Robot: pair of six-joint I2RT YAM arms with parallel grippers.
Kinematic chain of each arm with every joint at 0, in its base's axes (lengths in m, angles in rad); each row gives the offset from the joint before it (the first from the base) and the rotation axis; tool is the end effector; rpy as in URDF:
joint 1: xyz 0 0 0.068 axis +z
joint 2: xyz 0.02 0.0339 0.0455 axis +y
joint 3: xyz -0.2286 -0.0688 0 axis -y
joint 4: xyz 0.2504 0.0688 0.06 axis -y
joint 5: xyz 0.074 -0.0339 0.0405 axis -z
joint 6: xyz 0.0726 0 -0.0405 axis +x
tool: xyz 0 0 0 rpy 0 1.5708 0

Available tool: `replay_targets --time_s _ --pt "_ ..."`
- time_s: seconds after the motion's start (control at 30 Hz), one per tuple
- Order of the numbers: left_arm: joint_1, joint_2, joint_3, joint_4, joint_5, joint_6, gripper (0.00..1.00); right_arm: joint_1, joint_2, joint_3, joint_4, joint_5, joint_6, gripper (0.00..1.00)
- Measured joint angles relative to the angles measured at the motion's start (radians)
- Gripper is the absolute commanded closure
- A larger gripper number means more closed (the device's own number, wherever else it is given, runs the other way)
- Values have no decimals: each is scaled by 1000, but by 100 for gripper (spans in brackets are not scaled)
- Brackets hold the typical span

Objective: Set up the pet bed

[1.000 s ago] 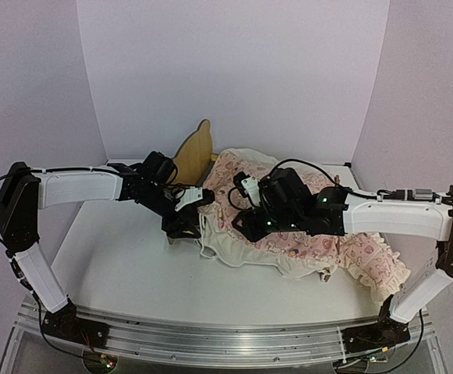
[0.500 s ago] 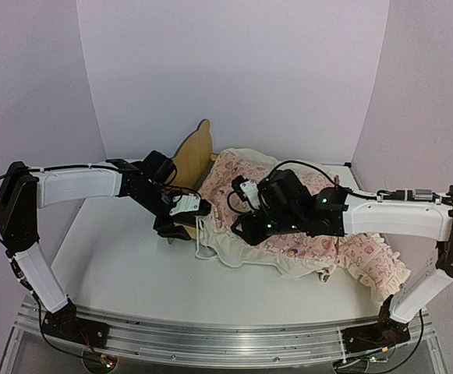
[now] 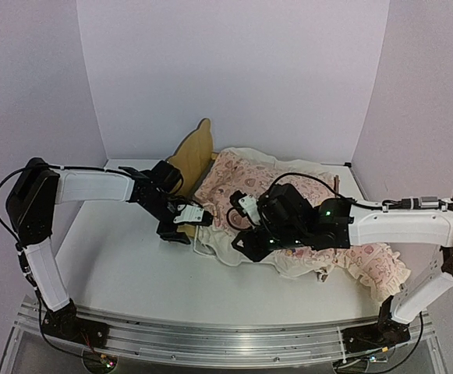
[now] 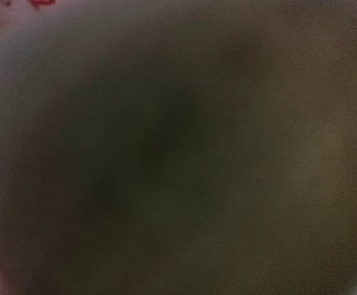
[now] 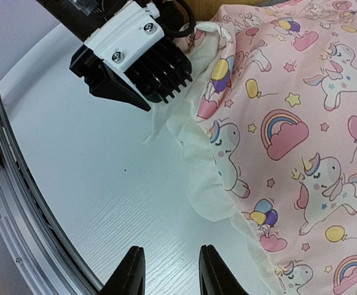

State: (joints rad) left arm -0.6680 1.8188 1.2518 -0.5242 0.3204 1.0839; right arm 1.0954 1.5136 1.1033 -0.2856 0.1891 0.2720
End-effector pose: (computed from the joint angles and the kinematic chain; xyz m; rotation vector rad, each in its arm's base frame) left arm 0.2885 -0.2567 0.1244 2.0595 1.5831 -0.2794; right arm 0.1824 0.3245 0.2037 -0.8275 2.1502 0.5107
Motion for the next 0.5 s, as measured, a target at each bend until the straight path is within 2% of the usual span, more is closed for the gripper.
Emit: replay_targets --time_s 0.33,0.4,0.5 --pt "17 5 9 25 -11 71 98 3 -19 -53 7 -13 11 68" --pt "12 10 43 -51 -1 100 100 16 -19 -79 41 -13 0 68" --pt "0 19 93 -169 1 36 100 58 -19 -136 121 -2 -13 68"
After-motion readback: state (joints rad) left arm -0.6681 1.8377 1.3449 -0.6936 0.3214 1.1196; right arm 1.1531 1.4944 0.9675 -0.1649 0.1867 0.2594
